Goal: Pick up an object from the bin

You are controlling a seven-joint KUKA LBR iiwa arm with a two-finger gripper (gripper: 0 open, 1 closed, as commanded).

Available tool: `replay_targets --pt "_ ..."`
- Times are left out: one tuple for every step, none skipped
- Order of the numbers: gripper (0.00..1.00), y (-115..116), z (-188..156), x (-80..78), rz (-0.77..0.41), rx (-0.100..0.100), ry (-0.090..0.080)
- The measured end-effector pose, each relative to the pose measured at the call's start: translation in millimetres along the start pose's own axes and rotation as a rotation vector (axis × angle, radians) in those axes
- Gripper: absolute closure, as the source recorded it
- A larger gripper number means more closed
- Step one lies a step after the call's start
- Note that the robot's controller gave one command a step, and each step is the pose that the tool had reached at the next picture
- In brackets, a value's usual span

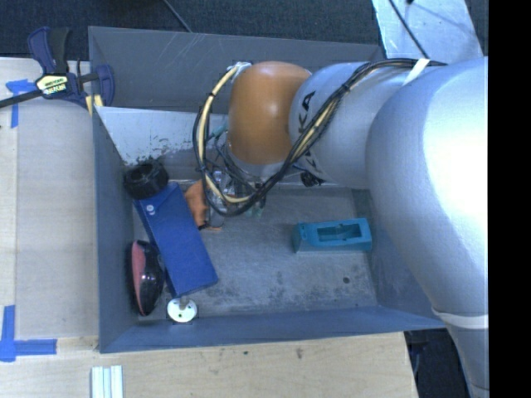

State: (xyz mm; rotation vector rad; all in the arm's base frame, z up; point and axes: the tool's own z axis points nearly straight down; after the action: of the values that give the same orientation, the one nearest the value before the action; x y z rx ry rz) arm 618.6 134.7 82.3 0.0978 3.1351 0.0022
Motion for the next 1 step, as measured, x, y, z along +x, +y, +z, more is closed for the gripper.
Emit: replay_targets --pt "1.00 0.0 0.0 0.0 0.000 0.000 0.000"
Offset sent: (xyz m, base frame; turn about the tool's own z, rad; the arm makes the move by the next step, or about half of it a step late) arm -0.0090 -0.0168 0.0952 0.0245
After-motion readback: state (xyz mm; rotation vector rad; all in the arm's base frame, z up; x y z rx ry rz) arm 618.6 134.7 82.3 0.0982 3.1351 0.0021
